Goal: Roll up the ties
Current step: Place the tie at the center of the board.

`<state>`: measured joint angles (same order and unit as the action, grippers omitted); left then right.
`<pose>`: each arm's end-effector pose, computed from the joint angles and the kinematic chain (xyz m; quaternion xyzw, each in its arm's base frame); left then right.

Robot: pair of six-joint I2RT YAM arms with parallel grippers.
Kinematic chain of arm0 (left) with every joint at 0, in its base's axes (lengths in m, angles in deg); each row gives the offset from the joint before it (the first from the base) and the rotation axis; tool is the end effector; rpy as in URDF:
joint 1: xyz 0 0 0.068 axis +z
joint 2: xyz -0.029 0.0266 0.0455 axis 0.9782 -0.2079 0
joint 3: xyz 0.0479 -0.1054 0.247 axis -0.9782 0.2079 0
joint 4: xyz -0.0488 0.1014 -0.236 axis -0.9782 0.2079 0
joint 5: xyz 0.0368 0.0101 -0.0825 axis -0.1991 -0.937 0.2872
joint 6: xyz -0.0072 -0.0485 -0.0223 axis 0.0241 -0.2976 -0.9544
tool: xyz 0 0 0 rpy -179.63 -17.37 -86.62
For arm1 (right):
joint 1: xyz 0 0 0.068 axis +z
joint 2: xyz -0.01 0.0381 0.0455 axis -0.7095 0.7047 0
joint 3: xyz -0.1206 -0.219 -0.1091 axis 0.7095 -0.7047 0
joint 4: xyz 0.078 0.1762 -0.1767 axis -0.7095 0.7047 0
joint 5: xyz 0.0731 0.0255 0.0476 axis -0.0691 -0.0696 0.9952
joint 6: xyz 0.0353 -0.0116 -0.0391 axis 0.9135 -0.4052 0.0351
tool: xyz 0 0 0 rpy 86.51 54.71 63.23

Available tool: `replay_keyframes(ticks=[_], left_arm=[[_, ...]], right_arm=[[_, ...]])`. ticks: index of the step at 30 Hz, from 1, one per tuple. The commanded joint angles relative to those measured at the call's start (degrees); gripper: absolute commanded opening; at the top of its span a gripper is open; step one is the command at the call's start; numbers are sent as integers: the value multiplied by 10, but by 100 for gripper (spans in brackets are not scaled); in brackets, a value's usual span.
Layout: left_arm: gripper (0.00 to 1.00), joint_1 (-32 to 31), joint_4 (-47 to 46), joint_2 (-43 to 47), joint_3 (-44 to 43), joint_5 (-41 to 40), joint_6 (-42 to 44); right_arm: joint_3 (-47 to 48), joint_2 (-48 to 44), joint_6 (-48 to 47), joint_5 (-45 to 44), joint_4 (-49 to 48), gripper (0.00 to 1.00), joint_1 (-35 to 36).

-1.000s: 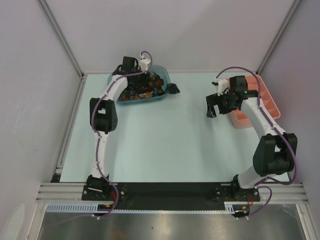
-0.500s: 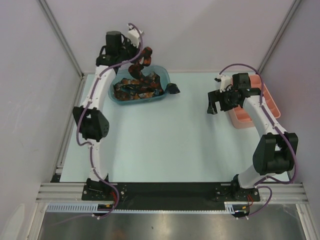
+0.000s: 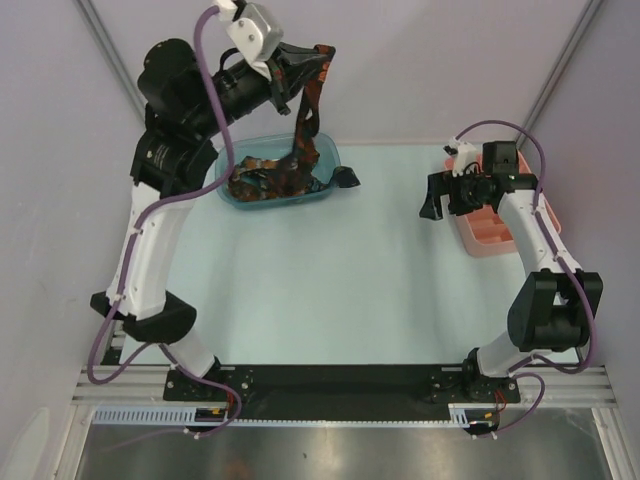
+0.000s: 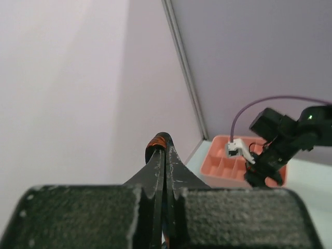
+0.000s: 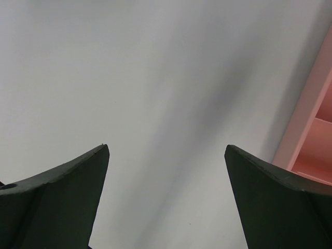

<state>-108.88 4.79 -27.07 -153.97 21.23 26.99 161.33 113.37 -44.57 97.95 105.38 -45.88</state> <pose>0.2381 -0.1606 0.6169 0.3842 0.4827 -0.2604 0.7427 0.3321 0.0133 0.3102 -0.1919 0.8983 0.1918 0.3455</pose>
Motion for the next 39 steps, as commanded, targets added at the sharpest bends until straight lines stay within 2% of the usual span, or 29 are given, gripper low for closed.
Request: replay_keyframes(ticks=[1, 2, 3, 5, 6, 7, 8, 9, 11, 12, 16, 17, 18, 20, 21, 22, 24, 26, 27, 31, 32, 39], left_arm=[[0, -4, -17, 32, 14, -63, -94], [0, -2, -14, 46, 39, -101, -89], [0, 4, -17, 67, 115, -117, -86], [0, 33, -60, 146, 218, -115, -117], [0, 81, -79, 178, 334, -84, -153], [0, 105, -109, 245, 392, -76, -168], [0, 155, -117, 277, 450, -58, -175], [0, 174, -117, 308, 552, -7, -144], [0, 209, -88, 410, 649, -16, -84], [0, 225, -76, 442, 736, -13, -40], [0, 302, 25, 531, 877, -24, 56], [2, 330, 39, 541, 901, -28, 73], [10, 339, 49, 551, 943, -38, 108], [19, 366, 65, 550, 973, -84, 120], [34, 378, 75, 533, 981, -85, 133], [44, 392, 93, 524, 978, -83, 136], [62, 440, 109, 505, 963, -53, 154], [72, 482, 143, 484, 947, 21, 179], [81, 487, 153, 480, 934, 39, 201], [87, 488, 204, 450, 903, 99, 260], [89, 488, 207, 440, 899, 108, 268], [89, 488, 193, 402, 882, 101, 268]], right_arm=[[14, -39, 4, 40, -4, 100, -4], [11, -41, 4, 47, -3, 100, 1], [1, -45, 4, 49, -5, 100, 2], [-10, -51, 0, 49, -10, 100, 5], [-14, -53, -2, 48, -14, 100, 25], [-22, -56, -2, 45, -17, 100, 32], [-24, -56, -3, 44, -18, 100, 38], [-26, -56, -4, 44, -18, 100, 52], [-34, -54, -10, 43, -21, 100, 64], [-36, -51, -12, 42, -24, 100, 72], [-21, -10, -17, 34, -33, 100, 120], [-5, 15, -17, 35, -37, 100, 128], [5, 31, -15, 36, -42, 100, 136], [39, 60, -13, 30, -56, 100, 169], [54, 95, -10, 26, -61, 100, 183], [66, 110, -4, 18, -67, 100, 194], [102, 161, 7, 16, -93, 99, 221], [129, 198, 38, 10, -120, 98, 241], [147, 215, 55, 10, -132, 98, 244], [164, 291, 140, 1, -212, 97, 250], [162, 299, 184, 6, -258, 97, 251], [135, 339, 333, 28, -442, 90, 265]])
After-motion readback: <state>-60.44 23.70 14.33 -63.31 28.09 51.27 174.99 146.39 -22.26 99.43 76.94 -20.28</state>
